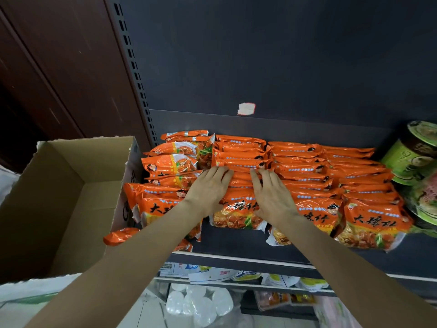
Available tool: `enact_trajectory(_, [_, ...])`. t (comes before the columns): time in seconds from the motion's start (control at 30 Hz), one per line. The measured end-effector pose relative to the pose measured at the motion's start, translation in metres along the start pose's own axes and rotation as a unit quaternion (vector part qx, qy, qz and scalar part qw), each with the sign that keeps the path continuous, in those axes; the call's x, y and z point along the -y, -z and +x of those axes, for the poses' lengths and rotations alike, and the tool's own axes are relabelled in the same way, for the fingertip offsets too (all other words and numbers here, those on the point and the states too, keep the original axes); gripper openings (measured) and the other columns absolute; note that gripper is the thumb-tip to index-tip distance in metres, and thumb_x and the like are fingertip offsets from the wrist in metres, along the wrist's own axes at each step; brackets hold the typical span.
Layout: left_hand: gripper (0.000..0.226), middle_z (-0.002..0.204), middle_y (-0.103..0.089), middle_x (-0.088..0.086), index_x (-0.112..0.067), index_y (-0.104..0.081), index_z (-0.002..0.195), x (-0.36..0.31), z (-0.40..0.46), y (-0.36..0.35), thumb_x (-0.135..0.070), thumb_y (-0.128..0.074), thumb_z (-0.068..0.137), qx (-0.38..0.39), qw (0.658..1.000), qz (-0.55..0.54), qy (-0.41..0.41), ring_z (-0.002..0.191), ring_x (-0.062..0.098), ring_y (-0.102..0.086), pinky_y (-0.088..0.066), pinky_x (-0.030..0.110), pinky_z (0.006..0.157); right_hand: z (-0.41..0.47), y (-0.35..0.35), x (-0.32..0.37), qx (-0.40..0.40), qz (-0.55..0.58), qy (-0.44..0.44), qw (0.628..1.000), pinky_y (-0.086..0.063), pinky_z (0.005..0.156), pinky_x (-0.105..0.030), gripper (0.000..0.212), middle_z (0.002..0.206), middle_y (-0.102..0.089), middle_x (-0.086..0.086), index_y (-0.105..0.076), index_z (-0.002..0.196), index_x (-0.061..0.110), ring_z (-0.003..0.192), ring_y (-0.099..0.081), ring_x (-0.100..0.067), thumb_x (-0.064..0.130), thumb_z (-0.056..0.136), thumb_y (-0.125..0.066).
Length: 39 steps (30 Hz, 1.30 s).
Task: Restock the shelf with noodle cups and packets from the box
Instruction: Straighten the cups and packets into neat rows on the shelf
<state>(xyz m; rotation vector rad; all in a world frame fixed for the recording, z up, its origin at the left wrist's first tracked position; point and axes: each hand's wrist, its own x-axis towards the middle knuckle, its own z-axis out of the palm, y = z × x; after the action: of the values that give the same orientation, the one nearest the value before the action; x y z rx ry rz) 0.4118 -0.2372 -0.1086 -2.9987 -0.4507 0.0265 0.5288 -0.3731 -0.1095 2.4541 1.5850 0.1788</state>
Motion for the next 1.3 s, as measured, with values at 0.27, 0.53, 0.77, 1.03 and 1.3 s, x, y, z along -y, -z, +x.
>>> enact_trajectory(0.27, [0.078, 0.157, -0.015, 0.002, -0.016, -0.013, 0.150, 0.012, -0.004, 0.016, -0.054, -0.047, 0.090, -0.048, 0.960, -0.265, 0.080, 0.144, 0.018, -0.012, -0.013, 0.031, 0.116, -0.003, 0.016, -0.015, 0.050, 0.189, -0.011, 0.981, -0.010, 0.117, -0.037, 0.120, 0.156, 0.002, -0.004, 0.012, 0.149, 0.016, 0.144, 0.000, -0.025, 0.065, 0.071, -0.065])
enact_trajectory(0.53, [0.056, 0.158, -0.012, 0.004, -0.014, -0.021, 0.149, 0.038, 0.055, 0.022, -0.031, -0.040, 0.099, -0.031, 0.932, -0.326, 0.154, 0.145, 0.023, -0.011, -0.013, 0.035, 0.117, 0.045, 0.024, -0.037, 0.013, 0.241, -0.034, 0.970, -0.010, 0.119, -0.033, 0.082, 0.158, -0.006, 0.000, -0.005, 0.151, 0.018, 0.145, -0.006, -0.017, 0.055, 0.091, -0.046])
enact_trajectory(0.77, [0.057, 0.159, -0.005, 0.001, -0.018, -0.010, 0.151, 0.037, 0.090, 0.012, -0.043, -0.025, 0.101, 0.070, 0.987, -0.122, 0.078, 0.147, 0.017, -0.001, -0.002, 0.034, 0.118, 0.088, 0.008, -0.043, 0.062, 0.112, -0.045, 0.991, 0.002, 0.119, -0.033, 0.072, 0.157, -0.016, -0.007, -0.006, 0.150, 0.009, 0.145, -0.011, -0.017, 0.053, 0.097, -0.024])
enact_trajectory(1.03, [0.068, 0.156, -0.020, 0.003, -0.019, -0.022, 0.148, 0.044, 0.097, 0.021, -0.046, -0.049, 0.092, 0.005, 0.992, -0.110, 0.066, 0.143, 0.021, -0.019, -0.015, 0.033, 0.115, 0.102, 0.013, -0.063, 0.027, 0.110, 0.000, 0.994, 0.000, 0.119, -0.032, 0.087, 0.156, -0.015, -0.007, -0.011, 0.150, 0.011, 0.145, -0.010, -0.020, 0.060, 0.087, -0.046])
enact_trajectory(1.3, [0.066, 0.158, -0.012, -0.001, -0.026, -0.014, 0.150, 0.044, 0.107, 0.015, -0.056, -0.033, 0.094, 0.063, 0.994, -0.046, 0.073, 0.146, 0.018, -0.009, -0.005, 0.038, 0.118, 0.114, 0.001, -0.077, 0.059, 0.106, 0.032, 0.992, 0.001, 0.120, -0.037, 0.088, 0.156, -0.018, 0.002, -0.013, 0.150, 0.017, 0.144, -0.017, -0.014, 0.072, 0.085, -0.035])
